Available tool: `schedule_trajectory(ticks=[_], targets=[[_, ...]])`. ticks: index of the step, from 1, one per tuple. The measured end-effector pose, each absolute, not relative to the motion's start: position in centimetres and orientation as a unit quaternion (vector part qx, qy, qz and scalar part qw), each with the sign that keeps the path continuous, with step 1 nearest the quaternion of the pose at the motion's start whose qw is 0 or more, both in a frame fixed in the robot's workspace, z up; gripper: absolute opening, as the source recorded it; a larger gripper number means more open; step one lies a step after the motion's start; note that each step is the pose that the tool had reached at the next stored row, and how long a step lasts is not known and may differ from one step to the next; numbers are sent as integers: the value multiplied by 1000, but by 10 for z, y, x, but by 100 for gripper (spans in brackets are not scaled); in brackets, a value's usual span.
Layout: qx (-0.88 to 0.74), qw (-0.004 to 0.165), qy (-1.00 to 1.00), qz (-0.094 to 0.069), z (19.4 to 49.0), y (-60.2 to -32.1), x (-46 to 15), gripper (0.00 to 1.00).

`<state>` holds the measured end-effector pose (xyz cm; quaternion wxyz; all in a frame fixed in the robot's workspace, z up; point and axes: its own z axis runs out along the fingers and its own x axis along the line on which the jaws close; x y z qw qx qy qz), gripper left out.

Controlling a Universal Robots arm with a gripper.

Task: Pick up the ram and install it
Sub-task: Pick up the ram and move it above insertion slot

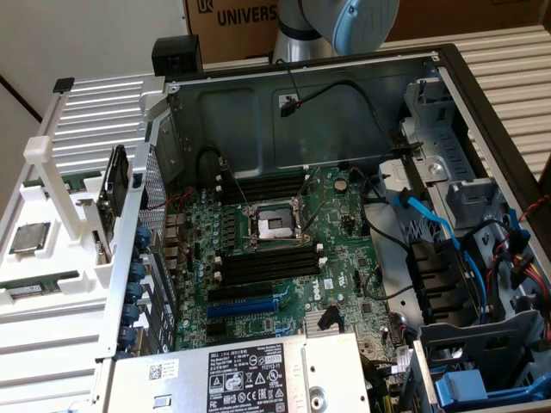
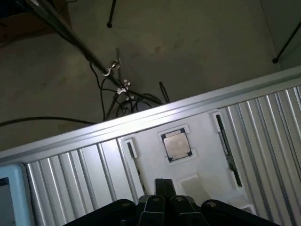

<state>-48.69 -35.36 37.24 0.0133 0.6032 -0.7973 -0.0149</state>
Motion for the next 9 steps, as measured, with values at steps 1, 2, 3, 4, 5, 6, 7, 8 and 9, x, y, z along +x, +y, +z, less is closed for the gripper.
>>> schedule_trajectory(ticks=[1, 2, 3, 4, 5, 6, 7, 8, 9], targets=[[610, 13, -792, -15, 372, -354, -487, 11], [624, 14, -781, -15, 372, -354, -487, 11], [632, 14, -775, -14, 372, -354, -487, 11], [642, 14, -766, -14, 372, -354, -487, 11], [643, 14, -766, -14, 372, -354, -487, 11], [643, 14, -766, -14, 372, -354, -487, 11], [643, 14, -766, -14, 372, -354, -487, 11], [643, 14, -766, -14, 372, -354, -487, 11], [643, 14, -766, -14, 372, -354, -487, 11]])
